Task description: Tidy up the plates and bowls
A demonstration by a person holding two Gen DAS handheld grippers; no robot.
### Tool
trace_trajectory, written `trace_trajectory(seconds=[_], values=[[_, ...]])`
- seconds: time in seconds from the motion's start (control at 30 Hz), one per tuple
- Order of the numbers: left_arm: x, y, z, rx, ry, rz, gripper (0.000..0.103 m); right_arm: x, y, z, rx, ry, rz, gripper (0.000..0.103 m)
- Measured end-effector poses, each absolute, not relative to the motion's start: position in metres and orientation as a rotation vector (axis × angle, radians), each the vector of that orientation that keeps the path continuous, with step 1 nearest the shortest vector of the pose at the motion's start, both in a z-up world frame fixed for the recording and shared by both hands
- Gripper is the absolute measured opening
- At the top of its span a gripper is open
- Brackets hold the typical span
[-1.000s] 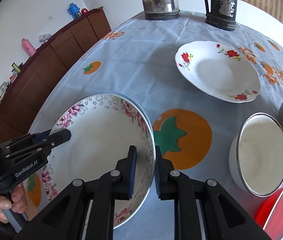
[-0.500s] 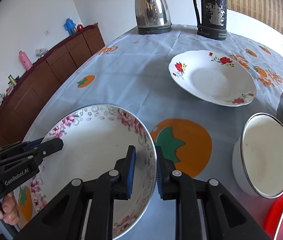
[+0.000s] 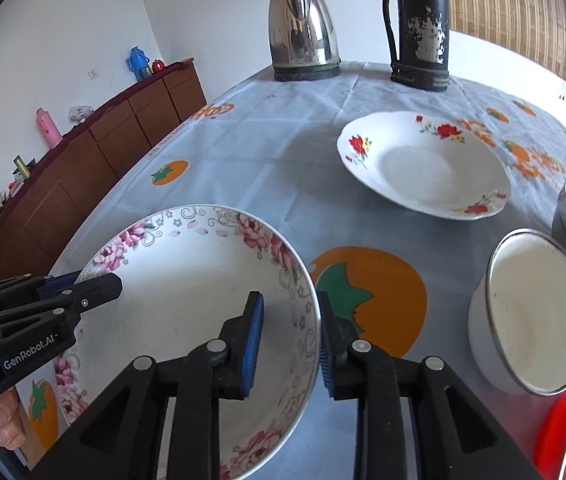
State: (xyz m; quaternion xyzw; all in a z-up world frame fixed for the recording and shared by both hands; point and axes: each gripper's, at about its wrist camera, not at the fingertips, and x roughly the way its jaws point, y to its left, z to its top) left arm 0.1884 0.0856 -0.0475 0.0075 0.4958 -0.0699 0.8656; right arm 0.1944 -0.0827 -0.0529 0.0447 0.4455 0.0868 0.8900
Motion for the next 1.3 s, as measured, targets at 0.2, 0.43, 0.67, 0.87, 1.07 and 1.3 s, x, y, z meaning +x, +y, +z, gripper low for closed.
trace_trajectory(seconds=[0.2, 0.43, 0.67, 0.87, 1.07, 1.3], values=[[0.188, 0.081, -0.047, 0.064, 1.037, -0.124, 0.020, 0.189, -0.088, -0.054, 0.182, 0.943, 0.229, 0.038], [0.188, 0.079, -0.047, 0.073, 1.032, -0.113, 0.020, 0.187, -0.096, -0.054, 0.253, 0.947, 0.254, 0.038], [0.183, 0.085, -0.035, 0.080, 0.985, -0.088, 0.020, 0.178, -0.122, -0.041, 0.349, 0.916, 0.264, 0.038], [0.180, 0.093, -0.023, 0.056, 0.963, -0.082, 0.020, 0.170, -0.122, -0.031, 0.222, 0.872, 0.197, 0.034], [0.169, 0.090, -0.019, 0.018, 0.953, -0.119, 0.031, 0.159, -0.133, -0.033, 0.261, 0.879, 0.215, 0.033], [0.159, 0.061, -0.009, 0.044, 0.915, -0.165, 0.041, 0.146, -0.157, -0.020, 0.258, 0.861, 0.190, 0.033]])
